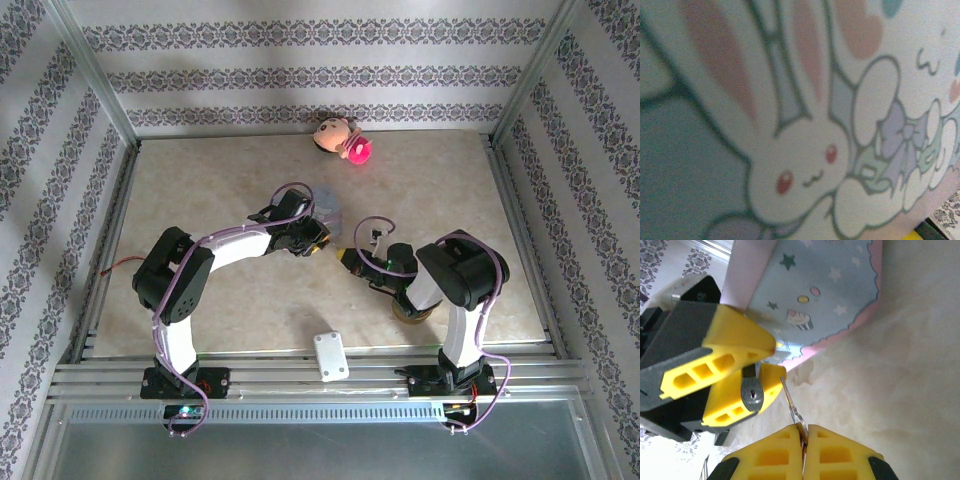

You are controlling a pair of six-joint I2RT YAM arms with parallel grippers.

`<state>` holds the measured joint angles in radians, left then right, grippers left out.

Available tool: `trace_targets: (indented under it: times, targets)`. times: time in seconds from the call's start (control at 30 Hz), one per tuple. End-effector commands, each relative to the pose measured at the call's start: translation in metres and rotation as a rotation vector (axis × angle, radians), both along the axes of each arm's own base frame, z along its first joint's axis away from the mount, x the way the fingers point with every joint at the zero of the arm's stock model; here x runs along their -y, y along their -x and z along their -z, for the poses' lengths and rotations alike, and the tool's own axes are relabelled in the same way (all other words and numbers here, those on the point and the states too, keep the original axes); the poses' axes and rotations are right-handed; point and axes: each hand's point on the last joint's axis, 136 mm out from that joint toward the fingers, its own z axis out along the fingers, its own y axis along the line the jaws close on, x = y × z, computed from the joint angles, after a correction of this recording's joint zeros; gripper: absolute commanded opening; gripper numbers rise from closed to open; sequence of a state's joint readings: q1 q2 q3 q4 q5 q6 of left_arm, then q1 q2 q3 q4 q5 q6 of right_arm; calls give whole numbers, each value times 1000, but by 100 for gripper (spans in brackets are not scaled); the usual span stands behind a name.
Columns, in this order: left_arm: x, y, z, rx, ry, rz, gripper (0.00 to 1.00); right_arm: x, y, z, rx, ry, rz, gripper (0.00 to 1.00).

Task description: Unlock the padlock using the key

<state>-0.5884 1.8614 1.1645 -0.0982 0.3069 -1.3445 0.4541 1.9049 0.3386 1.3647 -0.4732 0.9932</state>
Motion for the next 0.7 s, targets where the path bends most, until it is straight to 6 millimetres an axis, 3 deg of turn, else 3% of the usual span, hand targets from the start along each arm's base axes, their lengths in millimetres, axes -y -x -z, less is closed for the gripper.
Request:
trace_targets:
  times: [0.0,0.3,0.67]
  targets:
    - [7,-4,-21,19,78,-10,3,-4,8,-8,27,-13,-38,0]
    - [10,-7,-17,11,79,-9,3,-17,13,-16,60,-14,-74,0]
    - [9,-10,-20,21,77,-9,3,-17,11,-26,90,-16,-66,0]
